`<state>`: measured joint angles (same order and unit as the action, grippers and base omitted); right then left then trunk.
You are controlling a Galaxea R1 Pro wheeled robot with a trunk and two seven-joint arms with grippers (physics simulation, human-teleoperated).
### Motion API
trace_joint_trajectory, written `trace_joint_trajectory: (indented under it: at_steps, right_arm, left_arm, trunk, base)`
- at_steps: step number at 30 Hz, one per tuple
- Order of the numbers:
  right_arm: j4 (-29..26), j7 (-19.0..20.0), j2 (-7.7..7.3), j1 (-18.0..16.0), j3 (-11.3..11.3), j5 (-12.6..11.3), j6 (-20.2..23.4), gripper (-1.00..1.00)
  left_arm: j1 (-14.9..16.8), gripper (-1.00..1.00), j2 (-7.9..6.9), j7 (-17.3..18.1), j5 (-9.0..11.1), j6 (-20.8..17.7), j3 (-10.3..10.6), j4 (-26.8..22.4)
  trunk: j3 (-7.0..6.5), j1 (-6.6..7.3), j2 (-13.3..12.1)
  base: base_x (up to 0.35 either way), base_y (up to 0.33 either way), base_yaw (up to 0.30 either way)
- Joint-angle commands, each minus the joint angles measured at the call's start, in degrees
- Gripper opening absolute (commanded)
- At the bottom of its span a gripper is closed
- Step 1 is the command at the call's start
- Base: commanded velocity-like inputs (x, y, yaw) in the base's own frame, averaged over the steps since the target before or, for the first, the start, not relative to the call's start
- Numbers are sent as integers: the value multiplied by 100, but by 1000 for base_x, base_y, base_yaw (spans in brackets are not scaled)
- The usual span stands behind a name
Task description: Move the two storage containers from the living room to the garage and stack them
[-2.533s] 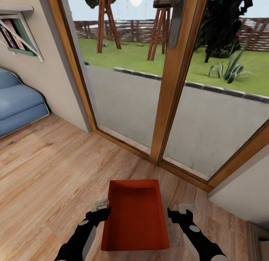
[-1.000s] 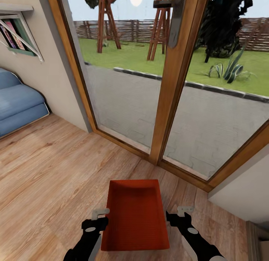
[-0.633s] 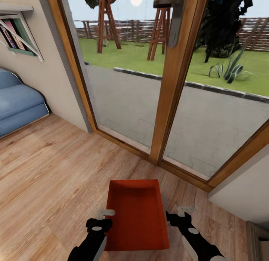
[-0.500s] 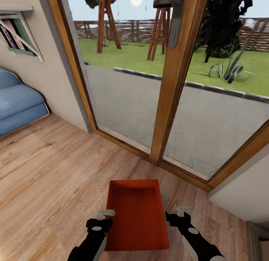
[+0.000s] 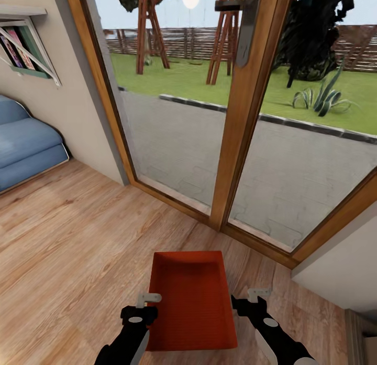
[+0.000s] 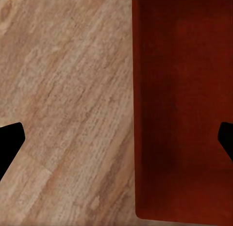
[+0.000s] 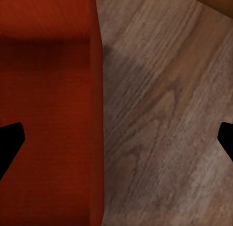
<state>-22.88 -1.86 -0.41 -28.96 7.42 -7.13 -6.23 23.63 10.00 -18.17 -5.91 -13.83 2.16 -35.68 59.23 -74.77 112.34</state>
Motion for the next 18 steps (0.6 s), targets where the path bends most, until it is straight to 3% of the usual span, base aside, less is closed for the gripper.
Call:
trace_joint_trajectory:
  at_steps: [1, 18]
  right_arm:
    - [4, -18, -4, -4, 41, -60, -23, 100]
    - [16, 57, 32, -4, 48, -85, -11, 100]
  left_arm:
    - [1, 100, 0, -20, -60, -50, 12, -9]
    - [1, 100, 0, -15, -38, -43, -13, -9]
  trunk:
    - [4, 1, 2]
    - [4, 1, 2]
  base:
    - [0, 0, 0]
    - [0, 0, 0]
